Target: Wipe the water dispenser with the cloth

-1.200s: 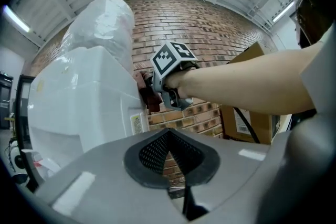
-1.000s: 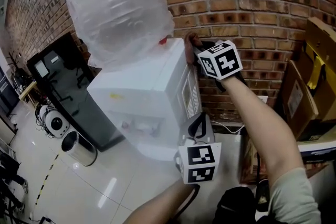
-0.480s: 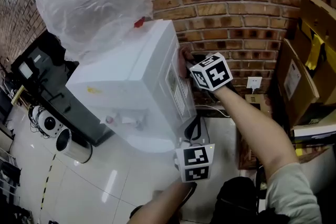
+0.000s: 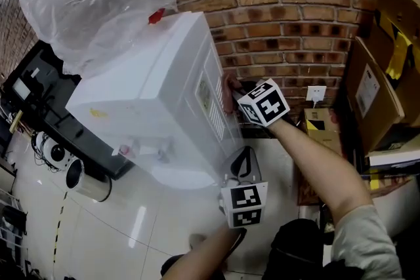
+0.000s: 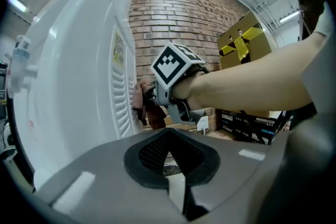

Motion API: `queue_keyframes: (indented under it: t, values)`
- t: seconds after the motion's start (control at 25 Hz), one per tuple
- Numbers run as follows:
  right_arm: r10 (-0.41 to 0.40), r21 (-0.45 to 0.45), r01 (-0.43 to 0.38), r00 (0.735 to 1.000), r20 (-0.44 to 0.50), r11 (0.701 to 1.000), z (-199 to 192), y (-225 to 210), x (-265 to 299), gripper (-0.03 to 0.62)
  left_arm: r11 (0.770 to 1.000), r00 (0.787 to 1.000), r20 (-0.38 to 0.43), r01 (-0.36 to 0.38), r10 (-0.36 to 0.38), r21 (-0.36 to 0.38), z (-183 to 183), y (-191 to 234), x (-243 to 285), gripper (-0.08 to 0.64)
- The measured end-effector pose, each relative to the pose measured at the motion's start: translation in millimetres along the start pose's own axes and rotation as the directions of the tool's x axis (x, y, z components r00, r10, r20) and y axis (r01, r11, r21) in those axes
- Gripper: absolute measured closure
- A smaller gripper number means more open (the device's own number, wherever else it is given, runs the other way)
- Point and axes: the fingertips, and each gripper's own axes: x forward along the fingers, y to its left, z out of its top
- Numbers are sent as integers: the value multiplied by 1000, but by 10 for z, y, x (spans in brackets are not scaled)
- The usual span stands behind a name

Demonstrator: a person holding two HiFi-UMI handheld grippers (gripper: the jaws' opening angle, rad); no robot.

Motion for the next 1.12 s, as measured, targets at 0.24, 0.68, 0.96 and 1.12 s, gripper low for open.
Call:
queue_keyframes:
  t: [0.24, 0.68, 0.96, 1.12]
  values:
    - [10, 13, -9, 999, -39, 1000, -354, 73, 83, 509, 1000, 1000, -18, 5, -5, -5, -243, -17, 72, 560]
    - [29, 81, -15, 985, -172, 997, -1421, 127, 347, 509, 999, 995, -83, 50, -49, 4, -1012, -190, 334, 560]
    - [49, 153, -9, 965, -259, 988, -2209, 190, 534, 509, 998, 988, -142, 66, -64, 5, -1597, -292, 445, 560]
    - [61, 183, -8, 956, -286, 983, -2532, 216, 655, 509, 997, 981, -179, 70, -71, -9, -1873, -308, 523, 560]
